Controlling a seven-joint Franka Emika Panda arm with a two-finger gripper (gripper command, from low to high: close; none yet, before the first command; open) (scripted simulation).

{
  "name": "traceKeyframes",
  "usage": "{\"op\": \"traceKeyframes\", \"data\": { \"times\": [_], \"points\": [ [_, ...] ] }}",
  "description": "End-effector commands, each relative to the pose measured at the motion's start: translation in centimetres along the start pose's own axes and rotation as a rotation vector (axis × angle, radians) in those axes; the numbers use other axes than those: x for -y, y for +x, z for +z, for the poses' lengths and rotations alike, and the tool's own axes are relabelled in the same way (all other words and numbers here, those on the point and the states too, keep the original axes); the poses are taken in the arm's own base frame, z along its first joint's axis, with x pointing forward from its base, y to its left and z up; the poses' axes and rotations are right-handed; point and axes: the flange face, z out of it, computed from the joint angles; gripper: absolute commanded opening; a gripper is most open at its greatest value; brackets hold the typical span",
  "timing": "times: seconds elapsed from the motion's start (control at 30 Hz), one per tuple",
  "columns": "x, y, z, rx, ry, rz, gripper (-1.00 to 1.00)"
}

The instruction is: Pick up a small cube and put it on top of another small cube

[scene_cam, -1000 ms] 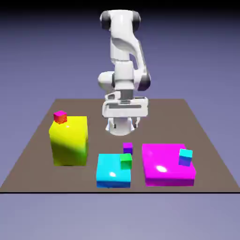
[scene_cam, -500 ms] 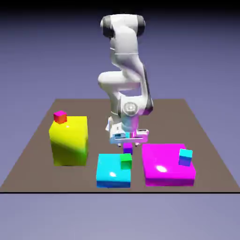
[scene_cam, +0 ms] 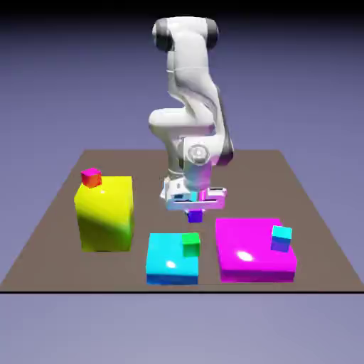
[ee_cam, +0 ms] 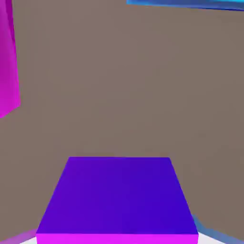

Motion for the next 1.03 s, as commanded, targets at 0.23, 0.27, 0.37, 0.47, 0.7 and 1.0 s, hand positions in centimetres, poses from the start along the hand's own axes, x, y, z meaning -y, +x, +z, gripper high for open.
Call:
{"op": "traceKeyframes", "data": {
  "times": [0.23,0.27,0.37,0.47,0.7,1.0],
  "points": [
    [10.1,-1.2,-5.2,0.003,0.017,0.209,-1.0],
    [11.3,-1.6,-5.9,0.009,0.022,0.234,-1.0],
    [15.0,-3.0,-8.1,0.033,0.038,0.306,-1.0],
    [18.4,-4.9,-10.5,0.068,0.057,0.377,-1.0],
    [24.7,-10.4,-17.2,0.162,0.105,0.509,-1.0],
    [25.4,-10.4,-13.9,0.162,0.106,0.511,1.0]
  ]
}}
